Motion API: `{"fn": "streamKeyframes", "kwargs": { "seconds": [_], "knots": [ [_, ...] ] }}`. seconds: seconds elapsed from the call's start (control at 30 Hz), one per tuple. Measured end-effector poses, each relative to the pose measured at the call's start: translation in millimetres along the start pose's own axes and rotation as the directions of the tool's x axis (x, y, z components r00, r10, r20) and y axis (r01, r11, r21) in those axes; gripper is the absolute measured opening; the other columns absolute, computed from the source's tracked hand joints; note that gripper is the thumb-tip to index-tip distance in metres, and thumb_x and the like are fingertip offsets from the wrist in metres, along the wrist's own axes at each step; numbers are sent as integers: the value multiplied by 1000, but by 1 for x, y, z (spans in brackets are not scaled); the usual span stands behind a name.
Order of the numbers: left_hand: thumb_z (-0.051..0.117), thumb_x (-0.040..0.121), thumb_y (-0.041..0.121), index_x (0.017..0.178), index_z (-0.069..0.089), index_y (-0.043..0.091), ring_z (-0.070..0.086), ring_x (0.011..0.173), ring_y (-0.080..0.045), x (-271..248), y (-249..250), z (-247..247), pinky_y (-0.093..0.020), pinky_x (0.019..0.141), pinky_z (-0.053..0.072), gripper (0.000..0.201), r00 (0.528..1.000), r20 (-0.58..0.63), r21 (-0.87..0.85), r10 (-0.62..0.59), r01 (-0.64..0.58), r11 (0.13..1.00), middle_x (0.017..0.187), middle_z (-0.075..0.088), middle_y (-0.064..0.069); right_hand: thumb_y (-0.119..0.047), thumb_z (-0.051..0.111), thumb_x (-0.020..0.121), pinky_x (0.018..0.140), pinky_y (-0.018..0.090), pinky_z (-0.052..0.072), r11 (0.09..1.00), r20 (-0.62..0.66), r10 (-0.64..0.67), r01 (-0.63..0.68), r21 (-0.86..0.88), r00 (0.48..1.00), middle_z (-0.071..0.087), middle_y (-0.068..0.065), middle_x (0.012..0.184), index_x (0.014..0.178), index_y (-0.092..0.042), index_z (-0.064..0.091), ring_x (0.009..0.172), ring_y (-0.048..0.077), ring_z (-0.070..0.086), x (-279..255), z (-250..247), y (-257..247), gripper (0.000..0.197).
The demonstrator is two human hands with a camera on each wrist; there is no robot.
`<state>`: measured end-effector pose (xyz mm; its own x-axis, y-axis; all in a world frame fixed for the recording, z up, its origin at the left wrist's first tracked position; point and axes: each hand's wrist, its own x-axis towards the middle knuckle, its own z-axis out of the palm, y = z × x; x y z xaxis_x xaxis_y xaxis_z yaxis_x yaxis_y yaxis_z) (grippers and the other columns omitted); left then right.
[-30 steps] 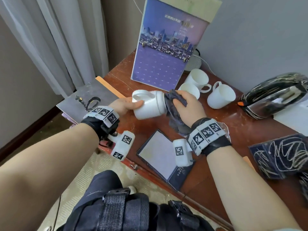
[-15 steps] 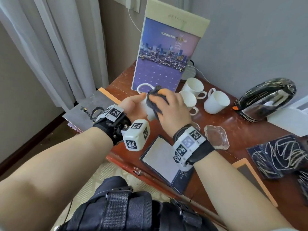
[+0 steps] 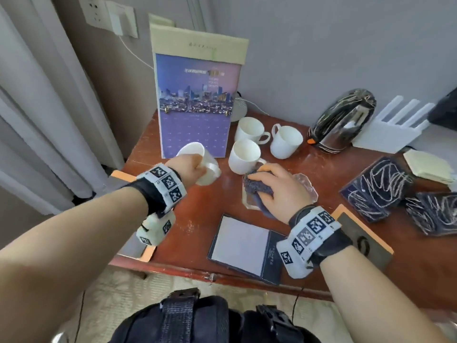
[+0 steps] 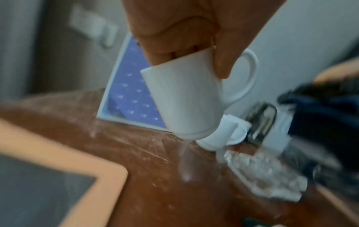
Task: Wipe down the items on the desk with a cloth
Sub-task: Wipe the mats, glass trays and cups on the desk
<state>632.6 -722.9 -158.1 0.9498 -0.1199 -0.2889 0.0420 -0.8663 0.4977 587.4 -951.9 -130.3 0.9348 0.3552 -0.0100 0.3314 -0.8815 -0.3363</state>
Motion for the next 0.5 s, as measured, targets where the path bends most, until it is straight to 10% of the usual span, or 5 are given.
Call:
{"fn": "streamKeyframes", "kwargs": {
  "seconds": [0.13,0.23,0.33,0.5],
  "knots": [
    [34,100,25,131,42,10,45,120,-32,16,28,-3,-34,97,36,36,980,197,386,24,-100,917,123,47,-9,-11,50,90,81,12,28,988,-52,153,-151,36,987,44,-7,130,125,-24,57,111,11,45,-26,-15,11,38],
    [37,98,25,102,45,12,43,100,-27,20,45,-2,-33,97,36,15,966,251,436,-55,-62,898,104,43,-11,-12,50,90,87,21,39,966,-51,256,-253,54,965,43,-8,130,127,-27,54,112,12,48,-46,-15,18,40],
    [38,98,22,65,27,15,34,92,-25,25,47,7,-30,87,33,36,965,242,450,-104,-17,893,92,37,-12,-14,48,91,93,31,43,941,-9,336,-335,39,942,40,-9,133,129,-29,52,115,15,47,-65,-10,23,41],
    [39,98,16,94,34,12,36,86,-22,33,44,21,-26,75,30,8,967,253,603,15,-169,780,97,39,-5,-16,46,93,96,32,42,912,26,404,-405,57,914,38,-11,134,129,-32,50,118,13,45,-93,-5,29,40]
  ]
}}
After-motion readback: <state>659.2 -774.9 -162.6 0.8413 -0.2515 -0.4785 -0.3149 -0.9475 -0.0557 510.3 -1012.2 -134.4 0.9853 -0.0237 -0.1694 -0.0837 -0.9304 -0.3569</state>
